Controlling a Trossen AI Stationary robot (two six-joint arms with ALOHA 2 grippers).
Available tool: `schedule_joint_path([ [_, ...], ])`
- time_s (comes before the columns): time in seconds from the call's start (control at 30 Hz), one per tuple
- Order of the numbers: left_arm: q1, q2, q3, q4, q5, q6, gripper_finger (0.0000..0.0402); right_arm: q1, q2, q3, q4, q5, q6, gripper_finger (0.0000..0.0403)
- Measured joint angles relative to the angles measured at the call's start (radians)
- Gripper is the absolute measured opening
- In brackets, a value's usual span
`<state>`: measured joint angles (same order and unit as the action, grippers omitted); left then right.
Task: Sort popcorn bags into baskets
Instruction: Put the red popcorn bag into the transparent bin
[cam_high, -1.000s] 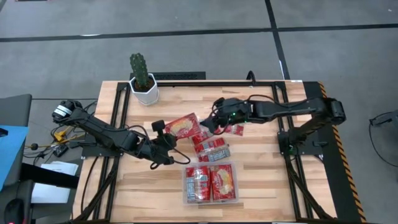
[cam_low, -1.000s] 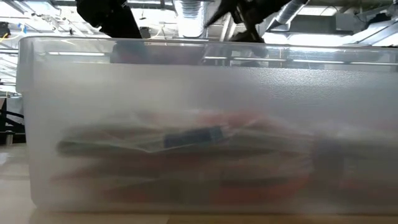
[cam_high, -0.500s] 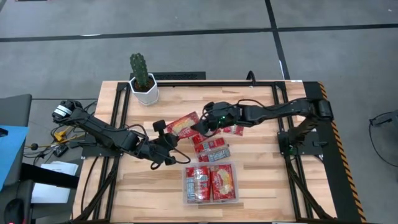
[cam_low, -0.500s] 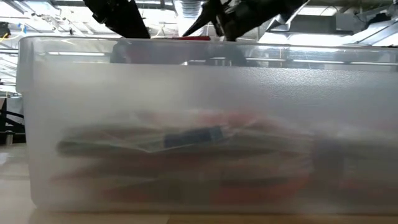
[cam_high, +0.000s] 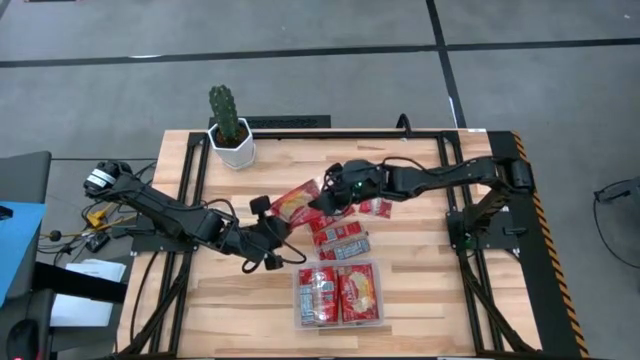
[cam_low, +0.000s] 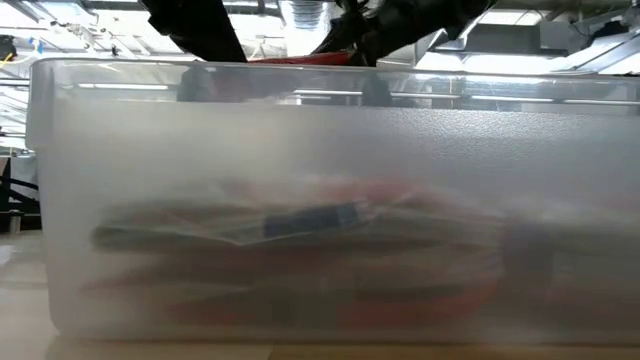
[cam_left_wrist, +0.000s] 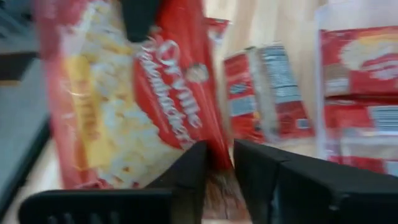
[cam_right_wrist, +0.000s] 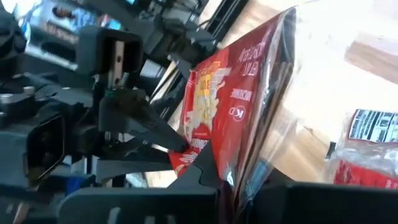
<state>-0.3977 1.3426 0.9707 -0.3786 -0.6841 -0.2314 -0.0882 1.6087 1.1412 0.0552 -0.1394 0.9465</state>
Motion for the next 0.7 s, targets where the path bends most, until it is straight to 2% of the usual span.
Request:
schedule_joint_path([
  [0.1,0.002,-0.012,0.000,-0.005,0.142,-0.069,0.0099,-0.030,-0.028,-0.002,-0.041,-0.071,-0.067,0.0019],
  [0.27,-0.002,-0.052,0.000,-0.011,0.497,-0.140,0.0138,-0.088,-0.068,0.001,-0.201,-0.313,-0.235,0.0019],
  [0.4,-0.001,-0.099,0.000,-0.020,0.679,-0.198,0.0146,-0.043,-0.056,-0.001,-0.308,-0.376,-0.317,0.0019],
  [0.53,-0.003,-0.161,0.000,-0.028,0.766,-0.246,0.0146,0.036,-0.021,-0.002,-0.298,-0.420,-0.356,0.0019],
  [0.7,-0.007,-0.248,0.000,-0.030,0.721,-0.249,0.0146,0.119,0.027,0.000,-0.251,-0.415,-0.380,0.0019],
])
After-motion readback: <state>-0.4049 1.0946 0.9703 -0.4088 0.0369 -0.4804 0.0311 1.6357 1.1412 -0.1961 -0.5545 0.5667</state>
